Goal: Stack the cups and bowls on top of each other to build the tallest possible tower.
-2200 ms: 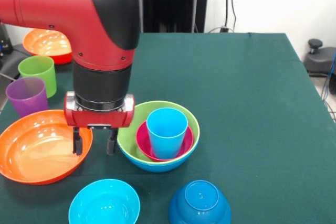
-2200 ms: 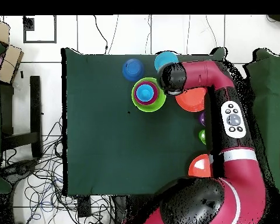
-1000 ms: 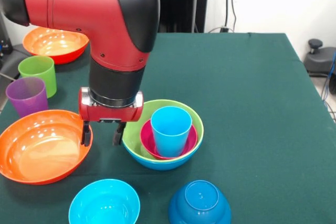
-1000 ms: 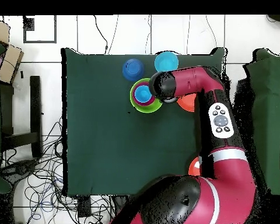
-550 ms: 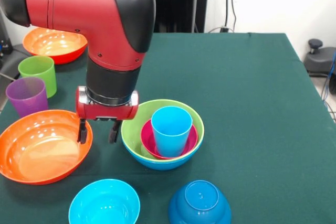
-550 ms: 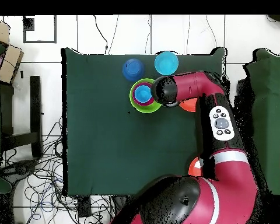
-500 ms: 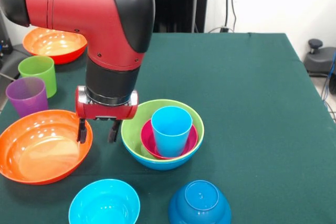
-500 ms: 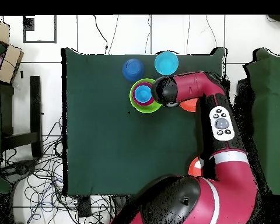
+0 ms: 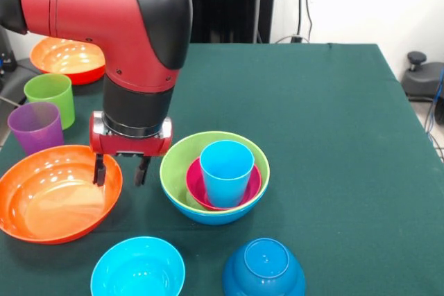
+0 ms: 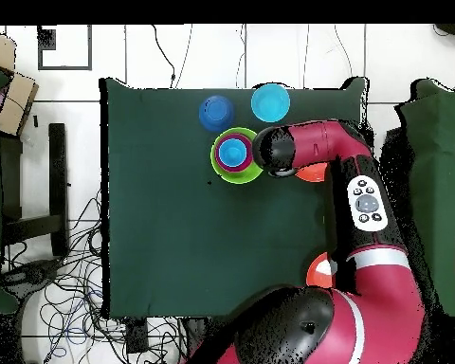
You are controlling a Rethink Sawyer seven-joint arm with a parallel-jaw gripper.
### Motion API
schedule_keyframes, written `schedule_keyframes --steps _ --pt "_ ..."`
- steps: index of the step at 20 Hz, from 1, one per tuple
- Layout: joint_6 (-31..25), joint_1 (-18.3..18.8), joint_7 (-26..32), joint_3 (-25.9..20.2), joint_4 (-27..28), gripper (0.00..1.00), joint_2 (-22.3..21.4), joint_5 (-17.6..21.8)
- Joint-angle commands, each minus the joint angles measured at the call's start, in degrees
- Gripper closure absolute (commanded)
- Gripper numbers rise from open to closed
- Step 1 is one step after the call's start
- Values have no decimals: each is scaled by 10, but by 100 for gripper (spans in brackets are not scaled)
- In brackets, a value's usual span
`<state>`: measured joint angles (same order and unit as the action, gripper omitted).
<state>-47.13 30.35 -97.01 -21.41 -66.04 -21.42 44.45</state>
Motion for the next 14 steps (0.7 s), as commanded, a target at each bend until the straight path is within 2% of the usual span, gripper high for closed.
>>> schedule_keyframes --steps 1,13,14 --pt "43 1 21 2 -9 0 42 12" --pt "43 -14 10 8 -2 0 47 9" --pt "42 -15 10 9 -1 100 47 9"
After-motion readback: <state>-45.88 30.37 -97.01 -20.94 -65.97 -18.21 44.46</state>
